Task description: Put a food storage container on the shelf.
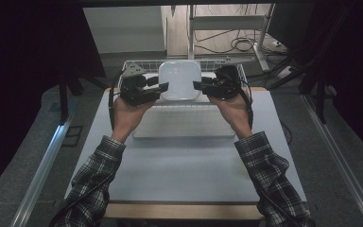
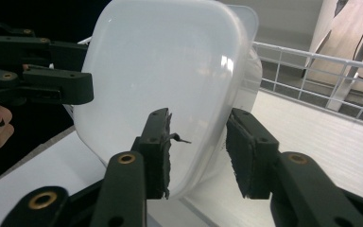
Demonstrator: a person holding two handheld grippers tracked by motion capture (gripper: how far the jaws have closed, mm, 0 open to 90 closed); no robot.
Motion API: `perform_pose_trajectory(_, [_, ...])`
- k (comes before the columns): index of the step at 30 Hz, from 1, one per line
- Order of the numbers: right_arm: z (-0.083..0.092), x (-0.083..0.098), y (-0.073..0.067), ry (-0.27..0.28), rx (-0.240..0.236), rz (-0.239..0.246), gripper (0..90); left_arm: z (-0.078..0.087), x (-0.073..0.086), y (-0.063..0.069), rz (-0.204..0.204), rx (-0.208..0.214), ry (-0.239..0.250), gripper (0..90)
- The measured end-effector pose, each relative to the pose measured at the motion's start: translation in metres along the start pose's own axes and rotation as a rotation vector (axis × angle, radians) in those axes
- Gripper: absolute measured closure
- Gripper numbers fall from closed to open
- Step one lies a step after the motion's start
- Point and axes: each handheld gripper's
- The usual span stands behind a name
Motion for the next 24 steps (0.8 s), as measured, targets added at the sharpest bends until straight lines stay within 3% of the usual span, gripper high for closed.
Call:
perform_pose_trajectory(12, [-0.008, -0.002, 0.001, -0.012, 0.016, 0.025, 52.9, -0.006, -0.003, -0.005, 0.03, 0.006, 0.001, 49.7])
perform_pose_trajectory(24, [-0.014, -0.003, 0.005, -0.014, 0.01, 0.002, 48.7, -0.012, -0.006, -0.011, 0.069, -0.005, -0.004, 41.8])
Point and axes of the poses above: each handheld gripper's, and its own axes: z roughly backward along the jaws, x roughly out of its underside, y roughly to its right, and after that the axes turned 15 degrees about z, right-handed
